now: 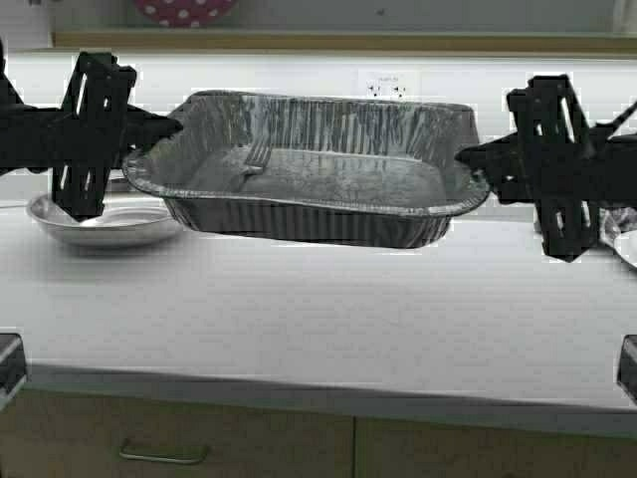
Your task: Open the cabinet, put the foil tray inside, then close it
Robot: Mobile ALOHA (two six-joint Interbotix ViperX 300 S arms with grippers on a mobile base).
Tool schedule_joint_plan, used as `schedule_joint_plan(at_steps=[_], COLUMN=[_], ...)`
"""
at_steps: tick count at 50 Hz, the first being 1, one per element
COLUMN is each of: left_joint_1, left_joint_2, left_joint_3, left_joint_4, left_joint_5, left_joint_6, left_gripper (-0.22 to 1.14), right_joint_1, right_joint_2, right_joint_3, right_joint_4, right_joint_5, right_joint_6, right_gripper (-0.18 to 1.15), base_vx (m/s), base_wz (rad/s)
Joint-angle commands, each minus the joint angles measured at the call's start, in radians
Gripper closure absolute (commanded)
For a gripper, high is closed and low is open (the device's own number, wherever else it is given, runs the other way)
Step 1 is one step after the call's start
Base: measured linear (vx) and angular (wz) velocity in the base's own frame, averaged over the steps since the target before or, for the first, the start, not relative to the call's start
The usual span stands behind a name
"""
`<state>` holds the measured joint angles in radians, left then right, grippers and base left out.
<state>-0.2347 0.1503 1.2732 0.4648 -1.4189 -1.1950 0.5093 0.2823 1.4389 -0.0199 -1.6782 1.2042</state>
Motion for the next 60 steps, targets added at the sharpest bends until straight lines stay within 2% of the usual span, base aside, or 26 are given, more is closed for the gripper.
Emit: schedule_joint_plan(at_steps=[1,18,38,60], left_joint_1=[-0.008,-0.008,-0.008,-0.008], left_joint_2=[-0.086,-0.249,-0.351,-0.377], left_joint_3=[0.000,-0.015,-0.124,-0.328], left_joint_4=[0.014,0.018,0.031,0.075], left_joint_5=[0.049,0.179,0.328,0.491], left_joint_6=[-0.018,-0.083,-0.166,-0.253], left_gripper=[0.89,0.89,0.89,0.89], right_joint_1=[-0.006,-0.006,-0.006,-0.034], right_joint_2=[-0.071,-0.288,-0.629,-0.729], right_joint_3=[0.023,0.028,-0.094,-0.250], right_joint_4=[0.014,0.015,0.015,0.074], right_joint_5=[-0.008,0.129,0.584,0.818], right_joint_6=[0.000,0.003,-0.031,-0.072], right_gripper=[0.89,0.89,0.89,0.89], base_vx=[-0.04,-0.02,0.00,0.01], base_wz=[-0.03,-0.02,0.00,-0.01])
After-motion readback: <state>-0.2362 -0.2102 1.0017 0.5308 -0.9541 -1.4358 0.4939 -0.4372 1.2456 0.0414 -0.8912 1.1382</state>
